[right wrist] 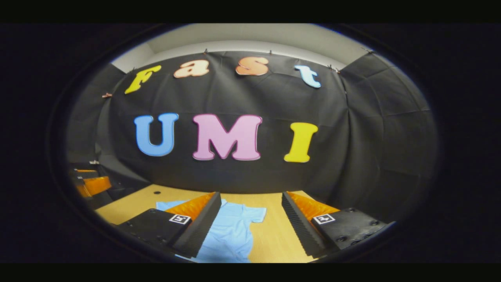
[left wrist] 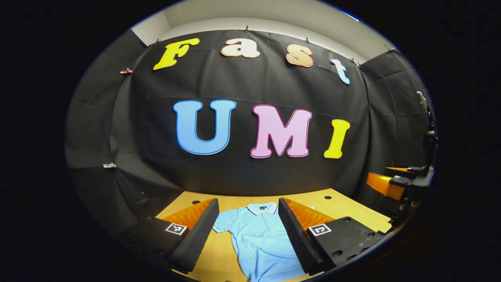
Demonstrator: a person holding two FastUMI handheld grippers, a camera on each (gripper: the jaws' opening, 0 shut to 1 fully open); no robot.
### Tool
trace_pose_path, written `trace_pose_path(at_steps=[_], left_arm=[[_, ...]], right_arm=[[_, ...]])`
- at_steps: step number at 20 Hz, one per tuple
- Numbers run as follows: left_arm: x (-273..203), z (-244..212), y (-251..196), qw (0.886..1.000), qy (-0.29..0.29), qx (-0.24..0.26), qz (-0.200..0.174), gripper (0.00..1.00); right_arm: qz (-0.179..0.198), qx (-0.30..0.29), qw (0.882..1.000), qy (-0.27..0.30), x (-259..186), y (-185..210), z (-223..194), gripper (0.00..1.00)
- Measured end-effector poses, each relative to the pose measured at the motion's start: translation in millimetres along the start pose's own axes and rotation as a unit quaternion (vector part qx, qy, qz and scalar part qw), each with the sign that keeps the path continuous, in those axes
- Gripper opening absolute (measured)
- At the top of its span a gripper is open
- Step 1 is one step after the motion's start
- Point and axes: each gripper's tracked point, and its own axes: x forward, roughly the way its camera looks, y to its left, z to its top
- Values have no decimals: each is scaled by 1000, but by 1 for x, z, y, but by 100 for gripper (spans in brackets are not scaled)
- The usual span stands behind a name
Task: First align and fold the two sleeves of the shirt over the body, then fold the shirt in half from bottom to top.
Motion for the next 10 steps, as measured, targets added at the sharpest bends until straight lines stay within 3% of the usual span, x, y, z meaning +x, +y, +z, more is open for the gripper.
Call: trace_pose_path(at_steps=[5, 10], left_arm=[[5, -10, -1, 1000, 13, 2, 9, 97], [18, -20, -3, 999, 34, -1, 20, 97]], right_arm=[[-15, 18, 998, 63, 39, -20, -27, 97], [15, 17, 991, 132, 90, -16, -61, 98]])
